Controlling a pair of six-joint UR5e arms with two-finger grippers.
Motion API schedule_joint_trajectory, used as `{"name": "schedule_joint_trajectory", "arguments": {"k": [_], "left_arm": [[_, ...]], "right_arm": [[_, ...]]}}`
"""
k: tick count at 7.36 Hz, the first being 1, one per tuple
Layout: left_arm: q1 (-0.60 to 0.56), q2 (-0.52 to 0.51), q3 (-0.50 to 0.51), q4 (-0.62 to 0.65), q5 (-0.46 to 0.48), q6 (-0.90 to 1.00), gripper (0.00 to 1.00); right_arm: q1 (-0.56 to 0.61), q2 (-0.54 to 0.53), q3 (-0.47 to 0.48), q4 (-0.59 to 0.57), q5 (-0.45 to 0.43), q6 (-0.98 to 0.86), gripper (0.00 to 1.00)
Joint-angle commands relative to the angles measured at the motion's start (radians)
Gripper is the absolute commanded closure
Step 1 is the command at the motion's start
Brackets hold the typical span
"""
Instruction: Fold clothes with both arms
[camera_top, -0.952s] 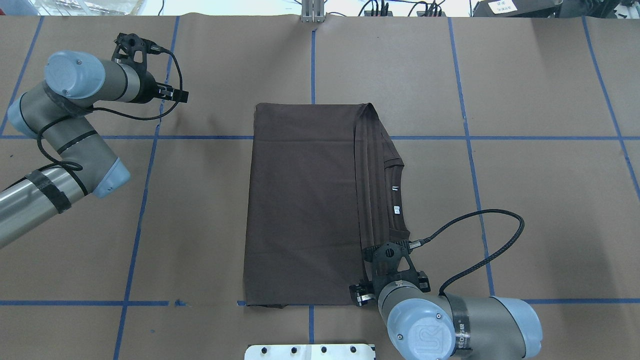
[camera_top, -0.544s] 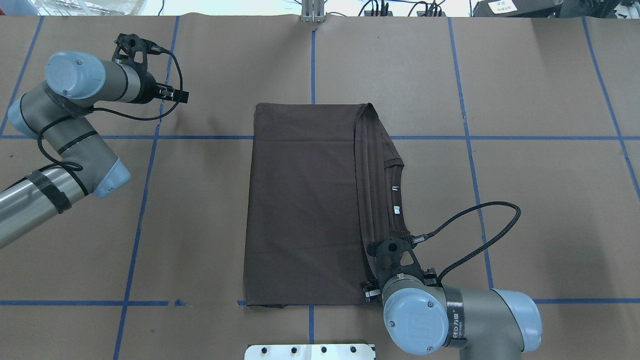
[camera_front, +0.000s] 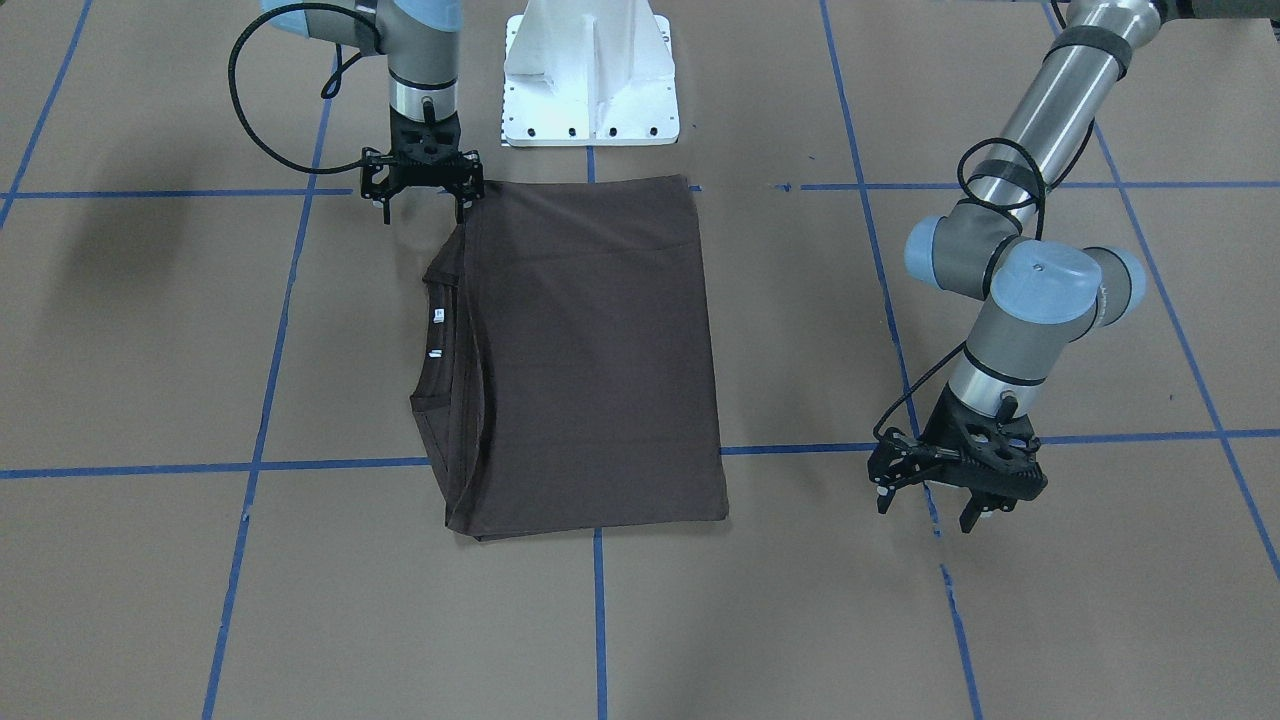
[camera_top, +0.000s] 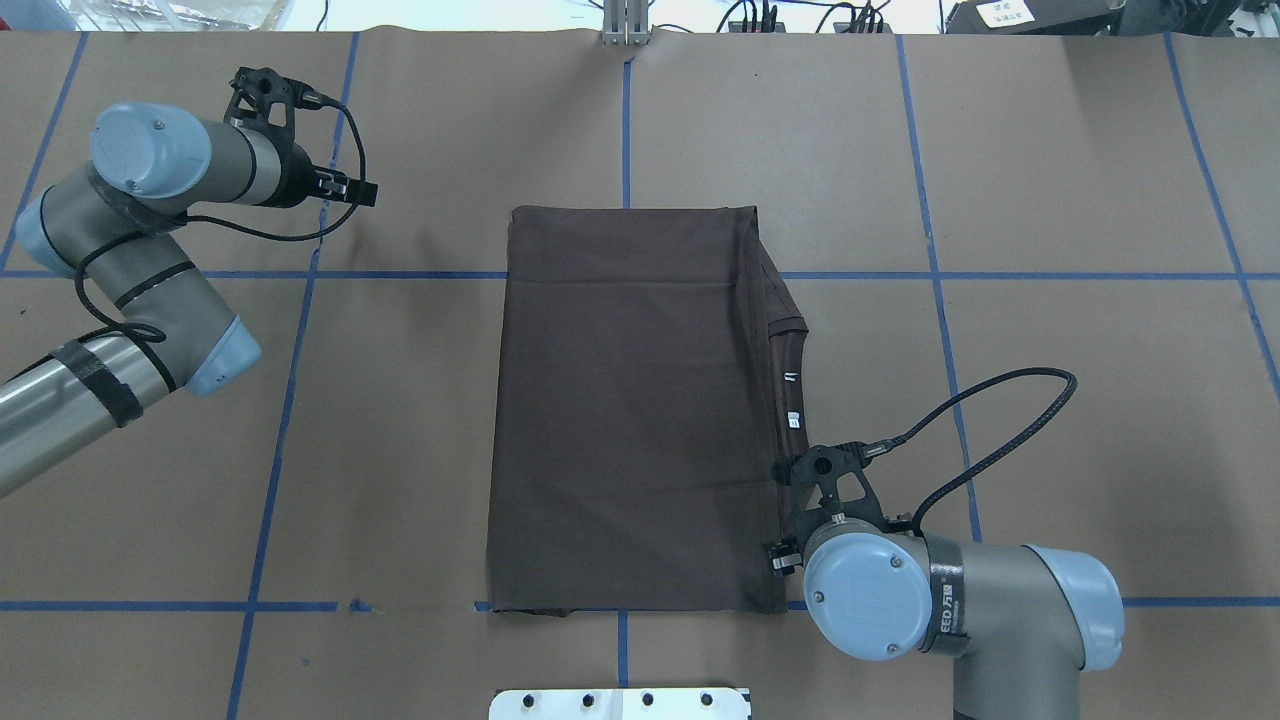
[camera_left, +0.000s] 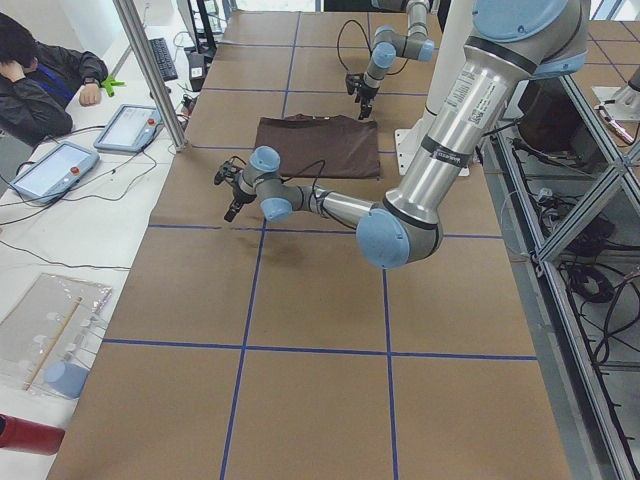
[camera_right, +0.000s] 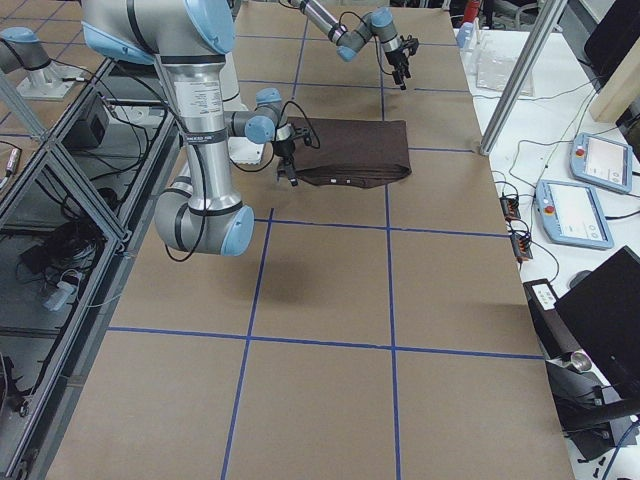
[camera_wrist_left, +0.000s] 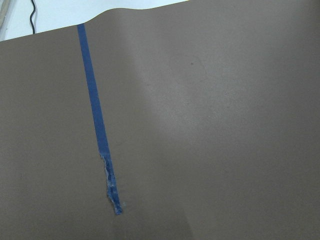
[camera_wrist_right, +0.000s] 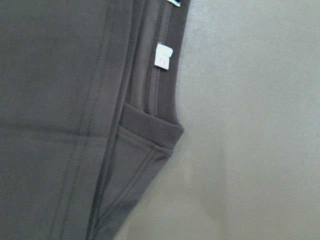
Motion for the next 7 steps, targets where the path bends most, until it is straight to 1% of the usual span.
{"name": "schedule_joint_trajectory", "arguments": {"k": [1,2,3,4,5,6,7], "left_arm": [[0.0,0.0,-0.008,0.0,0.0,-0.001,0.0],[0.0,0.0,-0.035,0.006,-0.003,-0.005,0.0],[0.002,0.003,-0.067,0.017,-0.061,-0.061,0.0],[0.027,0.014,-0.122,0.017,-0.116,-0.151,0.0],[0.084,0.094,-0.253,0.018,-0.118,-0.217,0.0],[0.148,0.177,-0.41,0.049,-0.114,-0.318,0.0],[0.235,0.249,-0.569,0.119,-0.1,-0.415,0.0]], "right_arm": [[0.049,-0.002,0.034,0.004,0.039,-0.01,0.0],[0.081,0.0,0.066,0.017,0.077,-0.013,0.0],[0.111,0.004,0.105,0.039,0.108,-0.006,0.0],[0.121,-0.003,0.132,0.12,0.14,0.045,0.0],[0.122,-0.02,0.137,0.246,0.145,0.15,0.0],[0.122,-0.023,0.145,0.305,0.137,0.251,0.0],[0.122,-0.025,0.15,0.326,0.131,0.366,0.0]]}}
